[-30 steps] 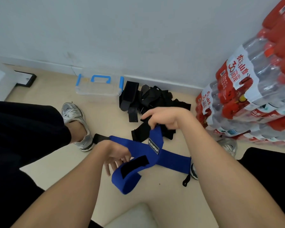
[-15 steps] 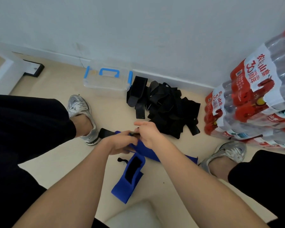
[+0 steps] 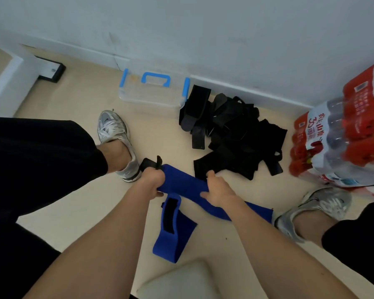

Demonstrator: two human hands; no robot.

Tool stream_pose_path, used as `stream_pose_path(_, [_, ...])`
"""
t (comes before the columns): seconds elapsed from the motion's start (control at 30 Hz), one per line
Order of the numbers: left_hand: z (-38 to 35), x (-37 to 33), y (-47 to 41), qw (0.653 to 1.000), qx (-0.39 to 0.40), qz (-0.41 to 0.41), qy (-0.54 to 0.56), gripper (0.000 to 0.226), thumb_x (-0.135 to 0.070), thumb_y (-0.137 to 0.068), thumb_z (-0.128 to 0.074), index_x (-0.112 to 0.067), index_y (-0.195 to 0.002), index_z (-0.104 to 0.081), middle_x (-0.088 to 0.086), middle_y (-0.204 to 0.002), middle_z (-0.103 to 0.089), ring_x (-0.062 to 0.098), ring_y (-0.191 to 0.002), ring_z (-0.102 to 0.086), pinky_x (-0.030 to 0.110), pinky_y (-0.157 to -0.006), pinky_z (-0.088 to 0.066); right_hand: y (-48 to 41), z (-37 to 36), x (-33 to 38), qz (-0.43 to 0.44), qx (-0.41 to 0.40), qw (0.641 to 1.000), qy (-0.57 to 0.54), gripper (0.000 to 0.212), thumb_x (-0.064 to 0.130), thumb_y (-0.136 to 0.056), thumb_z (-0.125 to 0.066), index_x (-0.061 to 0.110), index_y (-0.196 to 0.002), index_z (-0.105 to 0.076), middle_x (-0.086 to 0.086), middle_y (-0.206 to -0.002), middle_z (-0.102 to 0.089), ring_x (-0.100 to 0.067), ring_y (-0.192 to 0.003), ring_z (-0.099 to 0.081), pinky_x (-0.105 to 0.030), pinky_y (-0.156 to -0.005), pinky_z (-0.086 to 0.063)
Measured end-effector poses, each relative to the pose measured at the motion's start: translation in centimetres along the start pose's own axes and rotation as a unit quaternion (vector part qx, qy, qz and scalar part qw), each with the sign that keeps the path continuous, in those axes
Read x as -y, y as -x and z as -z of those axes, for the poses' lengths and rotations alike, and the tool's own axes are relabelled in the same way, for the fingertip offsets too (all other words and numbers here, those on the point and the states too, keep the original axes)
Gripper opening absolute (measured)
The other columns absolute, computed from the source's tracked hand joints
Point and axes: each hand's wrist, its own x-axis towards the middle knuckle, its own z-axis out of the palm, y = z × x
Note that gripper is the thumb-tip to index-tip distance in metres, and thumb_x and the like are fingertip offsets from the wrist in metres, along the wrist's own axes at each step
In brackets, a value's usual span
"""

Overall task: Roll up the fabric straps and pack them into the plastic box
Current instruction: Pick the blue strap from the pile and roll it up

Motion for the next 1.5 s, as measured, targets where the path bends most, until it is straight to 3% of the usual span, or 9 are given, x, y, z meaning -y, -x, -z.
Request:
stream_pose_path(0.17, [-1.5, 0.5, 0.6, 0.998, 0.028, -0.002, 0.050, 0.033, -0.002, -0.113, -0.037, -0.007, -0.137, -0.058, 0.019, -0.124, -0.070, 0.035, -0.111, -0.067, 0.045, -0.069, -0.057, -0.5, 2.1, 0.6, -0.013, 0.197, 0.974, -0.116, 0.046, 0.017, -0.092, -0.075, 0.011, -0.137, -0.068, -0.007, -0.123, -0.071, -0.025, -0.110, -0.069, -0.039, -0.091, -0.058])
stream_pose_path(0.37, [-1.7, -0.4, 2.0, 0.997, 0.054, 0.016, 0.061, 0.014, -0.001, -0.103, -0.053, -0.004, -0.116, -0.056, 0.016, -0.100, -0.062, 0.031, -0.087, -0.063, 0.042, -0.070, -0.057, 0.9, 5.0, 0.2, -0.022, 0.208, 0.955, -0.211, 0.056, -0.008, -0.085, -0.072, 0.019, -0.134, -0.066, -0.010, -0.133, -0.070, -0.034, -0.122, -0.068, -0.058, -0.110, -0.055])
stream_pose_path(0.57, [-2.5, -0.8, 4.9, 0.977, 0.190, 0.040, 0.091, 0.025, -0.026, -0.103, -0.065, -0.010, -0.123, -0.064, 0.014, -0.116, -0.077, 0.031, -0.106, -0.071, 0.043, -0.089, -0.058, 3.8, 6.9, -1.0, 0.061, 0.329, 0.823, -0.459, 0.064, 0.011, -0.093, -0.082, 0.026, -0.150, -0.056, -0.009, -0.144, -0.070, -0.032, -0.131, -0.069, -0.048, -0.101, -0.059])
stream_pose_path(0.67, [-3.4, -1.7, 6.2, 0.977, 0.202, -0.025, 0.056, 0.028, -0.031, -0.109, -0.060, -0.012, -0.128, -0.068, 0.012, -0.114, -0.082, 0.031, -0.113, -0.074, 0.046, -0.093, -0.061, 5.3, 7.6, -0.4, 0.043, 0.260, 0.839, -0.477, 0.052, 0.033, -0.098, -0.081, 0.026, -0.146, -0.061, -0.006, -0.134, -0.076, -0.028, -0.121, -0.075, -0.048, -0.102, -0.061])
stream_pose_path(0.83, [-3.4, -3.6, 8.3, 0.971, 0.215, -0.096, 0.049, 0.035, -0.038, -0.109, -0.057, -0.009, -0.120, -0.071, 0.018, -0.107, -0.083, 0.028, -0.086, -0.083, 0.034, -0.065, -0.064, 7.4, 10.6, -0.5, 0.067, 0.132, 0.838, -0.525, 0.042, 0.008, -0.104, -0.069, 0.023, -0.143, -0.063, -0.014, -0.123, -0.078, -0.031, -0.099, -0.078, -0.045, -0.084, -0.065])
stream_pose_path(1.0, [-3.6, -4.5, 11.0, 0.940, 0.306, -0.149, -0.020, 0.035, -0.012, -0.110, -0.047, -0.011, -0.139, -0.067, 0.020, -0.127, -0.077, 0.037, -0.110, -0.076, 0.051, -0.110, -0.056, 9.4, 14.6, -0.9, 0.132, 0.058, 0.783, -0.605, 0.012, 0.020, -0.108, -0.064, 0.013, -0.114, -0.072, -0.003, -0.073, -0.069, -0.013, -0.053, -0.062, -0.027, -0.050, -0.054])
stream_pose_path(1.17, [-4.6, -4.9, 14.8, 0.865, 0.430, -0.155, -0.207, 0.034, -0.016, -0.106, -0.055, -0.029, -0.122, -0.082, 0.000, -0.127, -0.078, 0.018, -0.089, -0.071, 0.034, -0.083, -0.060, 9.5, 17.7, -0.4, 0.132, -0.081, 0.650, -0.744, 0.025, 0.035, -0.106, -0.068, 0.020, -0.087, -0.064, 0.006, -0.052, -0.042, -0.009, -0.040, -0.041, -0.024, -0.040, -0.039])
stream_pose_path(1.33, [-4.6, -4.8, 15.7, 0.807, 0.485, -0.100, -0.323, 0.046, -0.049, -0.108, -0.057, -0.025, -0.145, -0.068, -0.001, -0.144, -0.071, 0.024, -0.136, -0.065, 0.041, -0.114, -0.048, 9.4, 19.9, -0.9, 0.071, -0.214, 0.458, -0.860, 0.039, 0.049, -0.101, -0.074, 0.011, -0.111, -0.072, -0.001, -0.058, -0.056, -0.013, -0.043, -0.061, -0.026, -0.052, -0.057])
stream_pose_path(1.5, [-3.8, -5.4, 14.9, 0.808, 0.479, -0.164, -0.303, 0.047, -0.051, -0.101, -0.071, -0.014, -0.130, -0.076, 0.001, -0.100, -0.069, 0.013, -0.086, -0.065, 0.030, -0.087, -0.053, 9.3, 19.6, -3.3, 0.080, -0.216, 0.367, -0.901, 0.037, 0.052, -0.108, -0.059, 0.016, -0.115, -0.066, -0.001, -0.076, -0.065, -0.017, -0.062, -0.068, -0.033, -0.066, -0.062])
